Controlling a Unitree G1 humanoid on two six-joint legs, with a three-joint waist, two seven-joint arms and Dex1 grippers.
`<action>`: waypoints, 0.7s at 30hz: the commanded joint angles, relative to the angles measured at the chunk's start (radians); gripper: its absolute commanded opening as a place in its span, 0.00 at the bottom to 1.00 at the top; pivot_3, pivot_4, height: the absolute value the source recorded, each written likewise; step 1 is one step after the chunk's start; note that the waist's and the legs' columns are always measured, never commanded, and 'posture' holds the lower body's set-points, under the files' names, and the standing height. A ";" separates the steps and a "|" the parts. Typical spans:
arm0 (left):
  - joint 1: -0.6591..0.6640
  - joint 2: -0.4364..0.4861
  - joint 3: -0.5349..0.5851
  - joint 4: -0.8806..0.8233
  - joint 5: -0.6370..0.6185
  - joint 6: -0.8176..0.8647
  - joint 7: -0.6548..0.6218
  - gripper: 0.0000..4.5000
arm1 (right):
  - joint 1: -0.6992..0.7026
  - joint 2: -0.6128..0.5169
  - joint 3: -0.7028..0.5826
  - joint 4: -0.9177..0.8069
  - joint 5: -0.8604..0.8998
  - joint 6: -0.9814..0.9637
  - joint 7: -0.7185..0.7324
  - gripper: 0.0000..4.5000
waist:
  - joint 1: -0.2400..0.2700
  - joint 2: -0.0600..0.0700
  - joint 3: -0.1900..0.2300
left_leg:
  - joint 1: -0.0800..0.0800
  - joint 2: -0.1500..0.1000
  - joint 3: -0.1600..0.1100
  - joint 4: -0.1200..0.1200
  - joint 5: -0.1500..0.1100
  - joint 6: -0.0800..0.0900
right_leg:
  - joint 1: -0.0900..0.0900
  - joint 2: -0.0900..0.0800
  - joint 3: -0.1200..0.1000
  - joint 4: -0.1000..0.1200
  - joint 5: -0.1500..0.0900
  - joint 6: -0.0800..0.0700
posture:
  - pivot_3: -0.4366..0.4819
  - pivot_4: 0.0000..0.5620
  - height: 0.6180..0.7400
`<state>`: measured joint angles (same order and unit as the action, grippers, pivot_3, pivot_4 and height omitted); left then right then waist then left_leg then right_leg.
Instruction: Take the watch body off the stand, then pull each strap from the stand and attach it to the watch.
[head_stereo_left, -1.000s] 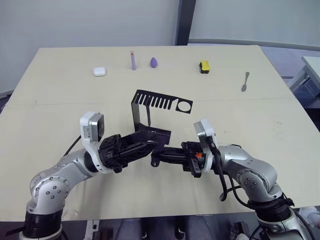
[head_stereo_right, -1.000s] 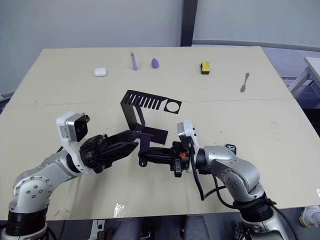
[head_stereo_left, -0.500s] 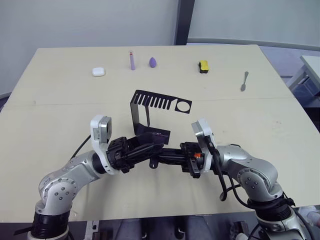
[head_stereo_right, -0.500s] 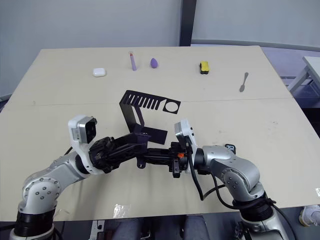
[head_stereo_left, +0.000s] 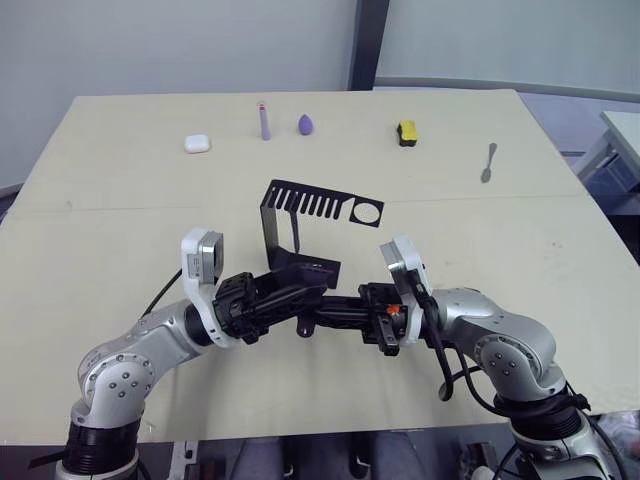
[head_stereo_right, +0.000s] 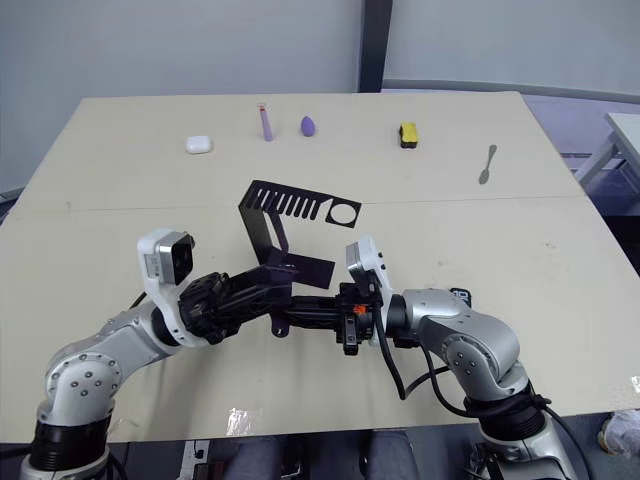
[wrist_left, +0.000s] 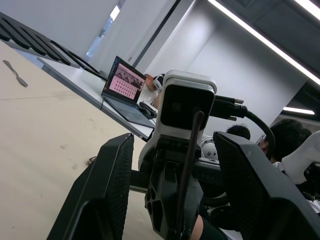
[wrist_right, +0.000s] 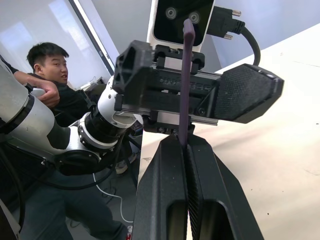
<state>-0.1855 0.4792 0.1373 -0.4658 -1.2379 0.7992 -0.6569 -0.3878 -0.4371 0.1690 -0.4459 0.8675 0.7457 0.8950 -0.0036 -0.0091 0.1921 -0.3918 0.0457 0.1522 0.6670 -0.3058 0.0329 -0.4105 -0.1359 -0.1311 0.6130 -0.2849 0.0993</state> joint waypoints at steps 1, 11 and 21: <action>-0.007 -0.001 -0.002 -0.013 -0.003 -0.010 -0.016 0.61 | -0.018 0.000 -0.023 -0.034 0.025 0.002 -0.002 0.00 | 0.000 0.000 0.000 | 0.000 0.000 0.000 0.000 0.000 0.000 | 0.000 0.000 0.000 0.000 0.000 0.000 | 0.48 0.27 1.00; 0.000 -0.010 -0.010 -0.018 -0.001 -0.012 -0.023 0.30 | -0.020 0.003 -0.020 -0.029 0.023 0.004 -0.005 0.00 | 0.000 0.000 0.000 | 0.000 0.000 0.000 0.000 0.000 0.000 | 0.000 0.000 0.000 0.000 0.000 0.000 | 0.48 0.27 1.00; -0.001 -0.022 -0.002 -0.017 0.003 -0.020 -0.024 0.02 | -0.017 0.002 -0.017 -0.032 0.025 0.008 -0.003 0.00 | 0.000 0.000 0.000 | 0.000 0.000 0.000 0.000 0.000 0.000 | 0.000 0.000 0.000 -0.001 0.000 0.000 | 0.48 0.27 1.00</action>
<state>-0.1850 0.4585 0.1335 -0.4596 -1.2313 0.7954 -0.6738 -0.4004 -0.4369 0.1635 -0.4425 0.8670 0.7500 0.8895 -0.0032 -0.0091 0.1921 -0.3921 0.0459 0.1522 0.6669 -0.3060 0.0327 -0.4106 -0.1359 -0.1307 0.6125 -0.2849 0.0992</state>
